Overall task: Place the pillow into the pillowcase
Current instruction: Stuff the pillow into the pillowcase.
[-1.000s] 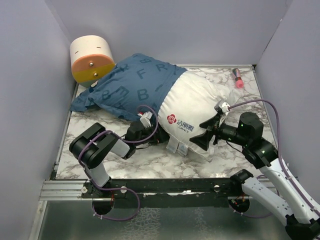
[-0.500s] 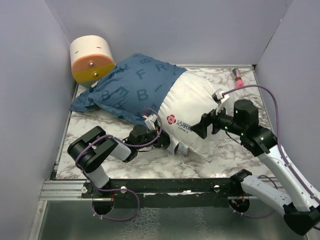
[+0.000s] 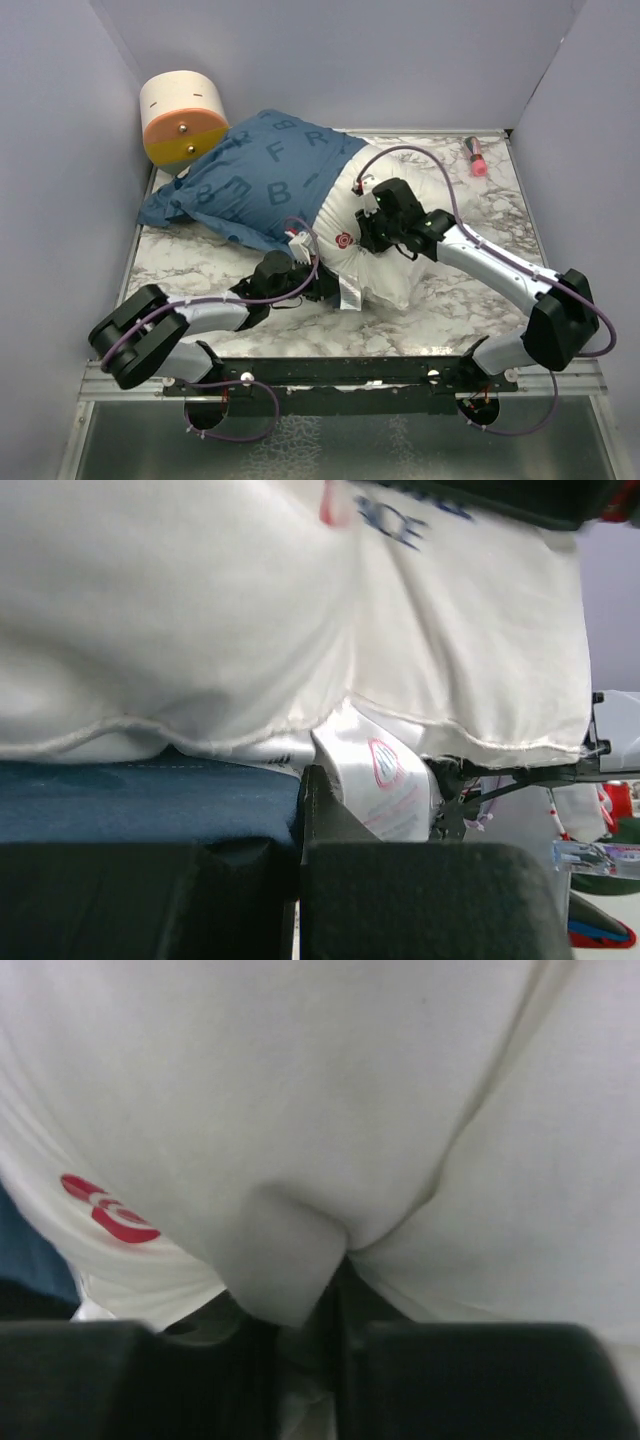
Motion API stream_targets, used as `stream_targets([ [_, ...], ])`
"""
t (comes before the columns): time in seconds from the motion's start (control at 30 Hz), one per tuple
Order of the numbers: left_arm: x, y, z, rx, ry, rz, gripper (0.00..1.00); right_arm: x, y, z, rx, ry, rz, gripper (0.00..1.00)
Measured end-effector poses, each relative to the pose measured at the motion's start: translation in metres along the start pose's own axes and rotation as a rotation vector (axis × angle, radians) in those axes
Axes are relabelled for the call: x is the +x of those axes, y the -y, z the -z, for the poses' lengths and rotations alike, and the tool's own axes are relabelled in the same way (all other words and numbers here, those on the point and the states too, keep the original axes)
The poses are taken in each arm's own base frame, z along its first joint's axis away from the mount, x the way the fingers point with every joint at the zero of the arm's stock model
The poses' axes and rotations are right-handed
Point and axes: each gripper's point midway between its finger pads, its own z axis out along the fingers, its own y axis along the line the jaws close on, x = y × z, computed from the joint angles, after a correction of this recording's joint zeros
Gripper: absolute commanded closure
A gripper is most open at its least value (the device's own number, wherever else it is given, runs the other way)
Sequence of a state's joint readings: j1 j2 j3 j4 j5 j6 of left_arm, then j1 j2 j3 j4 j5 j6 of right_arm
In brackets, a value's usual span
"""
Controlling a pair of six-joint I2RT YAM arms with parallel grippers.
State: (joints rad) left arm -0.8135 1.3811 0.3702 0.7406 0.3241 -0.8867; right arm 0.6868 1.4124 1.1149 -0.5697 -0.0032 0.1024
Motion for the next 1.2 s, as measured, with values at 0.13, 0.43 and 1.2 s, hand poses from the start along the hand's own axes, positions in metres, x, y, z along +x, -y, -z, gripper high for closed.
stream_targets([
  [0.13, -0.008, 0.007, 0.014, -0.032, 0.027, -0.025, 1.00, -0.022, -0.009, -0.022, -0.038, 0.079, -0.044, 0.99],
  [0.43, -0.036, 0.040, 0.031, 0.001, 0.130, -0.064, 1.00, -0.153, -0.033, -0.024, -0.177, 0.431, -0.215, 0.99],
  [1.2, -0.009, 0.163, -0.007, 0.255, -0.027, -0.116, 1.00, -0.101, -0.033, 0.051, -0.233, 0.770, -0.352, 0.99],
])
